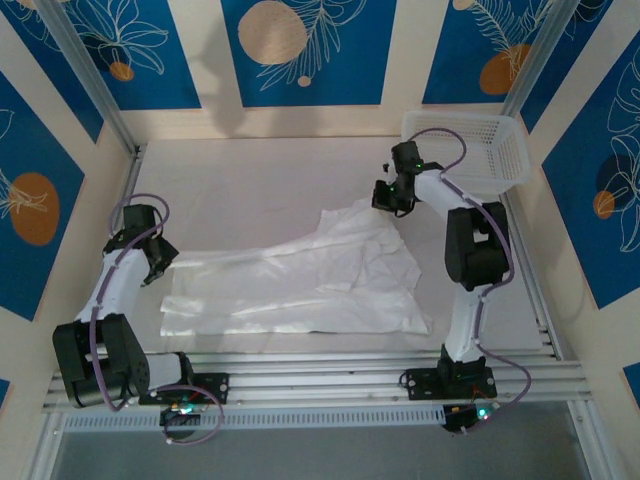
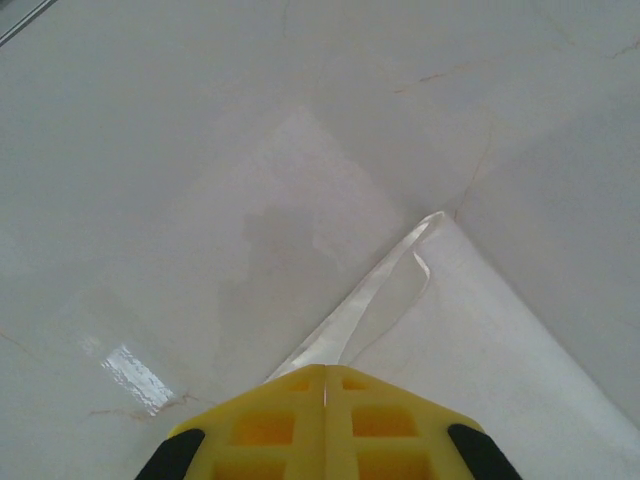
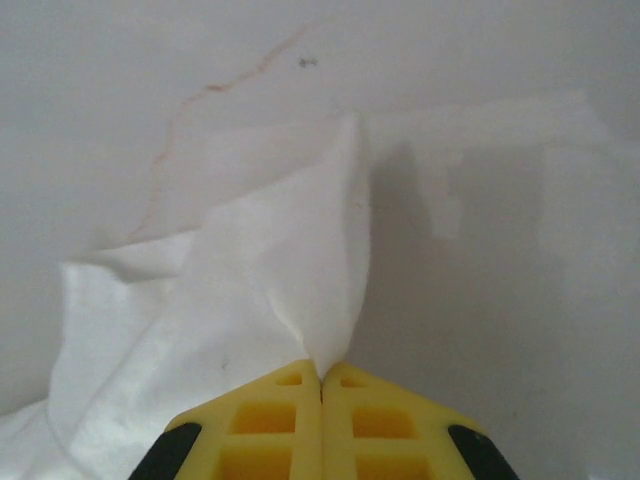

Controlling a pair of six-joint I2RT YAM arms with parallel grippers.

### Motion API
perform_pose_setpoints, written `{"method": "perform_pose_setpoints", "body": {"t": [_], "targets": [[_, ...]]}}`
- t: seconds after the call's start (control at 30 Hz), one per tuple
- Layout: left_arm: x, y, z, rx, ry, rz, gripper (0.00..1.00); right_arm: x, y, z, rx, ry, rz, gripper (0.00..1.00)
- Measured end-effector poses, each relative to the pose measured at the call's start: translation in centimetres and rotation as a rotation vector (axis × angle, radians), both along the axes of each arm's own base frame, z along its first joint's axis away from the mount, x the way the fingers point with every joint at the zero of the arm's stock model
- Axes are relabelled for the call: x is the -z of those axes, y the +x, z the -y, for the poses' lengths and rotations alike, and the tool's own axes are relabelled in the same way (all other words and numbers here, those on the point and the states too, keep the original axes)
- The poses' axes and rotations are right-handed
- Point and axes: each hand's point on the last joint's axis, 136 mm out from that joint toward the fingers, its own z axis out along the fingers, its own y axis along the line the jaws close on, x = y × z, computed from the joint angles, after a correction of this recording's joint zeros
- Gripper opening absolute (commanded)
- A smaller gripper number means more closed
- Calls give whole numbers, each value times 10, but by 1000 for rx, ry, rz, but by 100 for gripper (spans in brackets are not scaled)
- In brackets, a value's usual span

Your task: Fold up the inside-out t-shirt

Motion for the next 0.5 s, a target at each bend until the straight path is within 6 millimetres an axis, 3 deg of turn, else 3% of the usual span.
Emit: {"method": "perform_pose_setpoints", "body": {"t": [0.2, 0.4, 0.5], "targets": [[-5, -1, 0, -3, 2, 14, 0, -45, -8, 1, 2, 23, 108, 0], [-33, -7, -3, -26, 37, 99, 0, -40, -48, 7, 21, 40, 87, 0], [-38, -9, -3, -34, 35, 118, 0, -40, -70, 8, 28, 63, 76, 0]]}}
